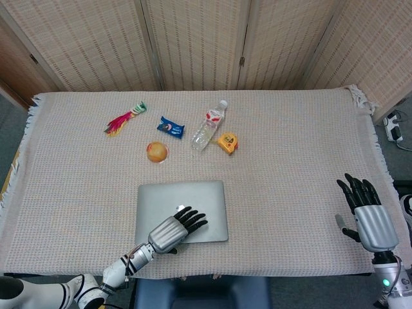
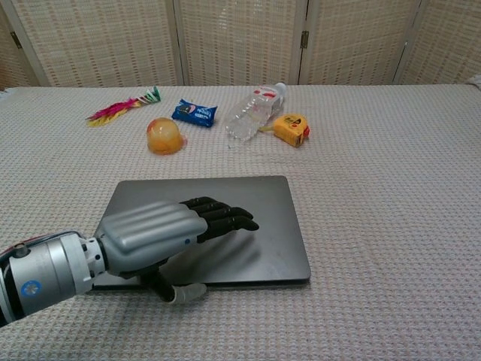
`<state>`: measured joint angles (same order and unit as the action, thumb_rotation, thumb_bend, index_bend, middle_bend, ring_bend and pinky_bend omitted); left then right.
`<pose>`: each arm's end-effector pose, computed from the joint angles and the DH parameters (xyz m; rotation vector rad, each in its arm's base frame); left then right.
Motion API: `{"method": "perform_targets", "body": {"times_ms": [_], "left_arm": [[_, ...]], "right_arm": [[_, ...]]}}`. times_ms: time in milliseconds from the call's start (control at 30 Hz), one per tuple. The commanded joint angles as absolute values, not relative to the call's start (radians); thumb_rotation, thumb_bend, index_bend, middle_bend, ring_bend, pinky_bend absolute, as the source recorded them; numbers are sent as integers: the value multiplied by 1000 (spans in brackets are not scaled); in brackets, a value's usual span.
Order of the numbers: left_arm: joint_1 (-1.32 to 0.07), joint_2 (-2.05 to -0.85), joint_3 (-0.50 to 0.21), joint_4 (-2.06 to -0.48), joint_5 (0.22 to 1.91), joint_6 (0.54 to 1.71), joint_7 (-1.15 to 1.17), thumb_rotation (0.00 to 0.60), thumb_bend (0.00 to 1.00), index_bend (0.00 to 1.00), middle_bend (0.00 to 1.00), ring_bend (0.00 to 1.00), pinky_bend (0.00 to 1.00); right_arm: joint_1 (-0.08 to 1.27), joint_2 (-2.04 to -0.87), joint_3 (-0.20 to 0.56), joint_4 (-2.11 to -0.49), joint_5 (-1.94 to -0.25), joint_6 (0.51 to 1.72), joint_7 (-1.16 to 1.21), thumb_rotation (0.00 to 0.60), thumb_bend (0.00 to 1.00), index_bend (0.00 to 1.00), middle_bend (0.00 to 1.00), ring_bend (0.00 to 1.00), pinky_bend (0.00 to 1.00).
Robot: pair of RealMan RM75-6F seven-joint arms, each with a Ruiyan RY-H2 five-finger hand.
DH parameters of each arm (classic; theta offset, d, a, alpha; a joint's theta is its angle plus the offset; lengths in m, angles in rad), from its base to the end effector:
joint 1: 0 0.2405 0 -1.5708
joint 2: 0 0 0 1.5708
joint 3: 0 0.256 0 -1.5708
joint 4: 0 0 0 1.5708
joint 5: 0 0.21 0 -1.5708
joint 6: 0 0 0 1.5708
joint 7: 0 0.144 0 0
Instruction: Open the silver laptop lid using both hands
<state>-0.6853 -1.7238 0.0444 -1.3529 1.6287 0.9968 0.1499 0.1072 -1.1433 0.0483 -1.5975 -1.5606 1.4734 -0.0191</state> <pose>-0.1360 0.2507 -0.0916 -2.3152 -0.7623 -1.0731 -0.3004 -0.1872 0.1475 1.4598 -0.8663 0.9399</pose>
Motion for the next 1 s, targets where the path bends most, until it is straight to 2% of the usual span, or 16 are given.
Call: {"method": "perform_targets", "body": {"times_ms": [33,267,533,600,667,800,900,1000], "left_arm": [[-670,-1737,47,-1318,1643,1036,136,600,489,123,90,33,0],[-635,-1781,40,-1195,1682,1159,111,600,627,121,96,35,0],[-631,-1795,-30,-1113,1676,1258,84,600,651,87,95,33,0],[-638,-1790,-49,-1111,1670,1267,79,600,652,78,96,32,0],[-645,-1785,-62,-1114,1664,1268,78,600,653,73,96,32,0],[-664,-1775,-87,-1127,1650,1258,84,600,653,70,96,31,0],[-679,-1768,-102,-1141,1638,1241,95,600,653,67,96,30,0],[-692,-1760,-112,-1156,1630,1229,105,600,653,63,95,30,0]], "right_arm": [[108,-1145,45,-1597,-1568,1475,-16,600,429,0,0,46,0],[117,-1144,20,-1608,-1609,1459,2,600,429,0,0,58,0],[165,-1125,-33,-1646,-1707,1390,53,600,429,0,0,86,0],[188,-1122,-47,-1658,-1732,1357,65,600,482,0,0,95,0],[212,-1120,-58,-1670,-1750,1320,72,600,653,0,0,104,0],[282,-1125,-73,-1705,-1783,1216,86,600,874,0,0,104,0],[341,-1144,-73,-1726,-1794,1130,81,600,959,0,0,101,0],[406,-1172,-68,-1740,-1786,1030,83,600,988,0,0,89,0]]}}
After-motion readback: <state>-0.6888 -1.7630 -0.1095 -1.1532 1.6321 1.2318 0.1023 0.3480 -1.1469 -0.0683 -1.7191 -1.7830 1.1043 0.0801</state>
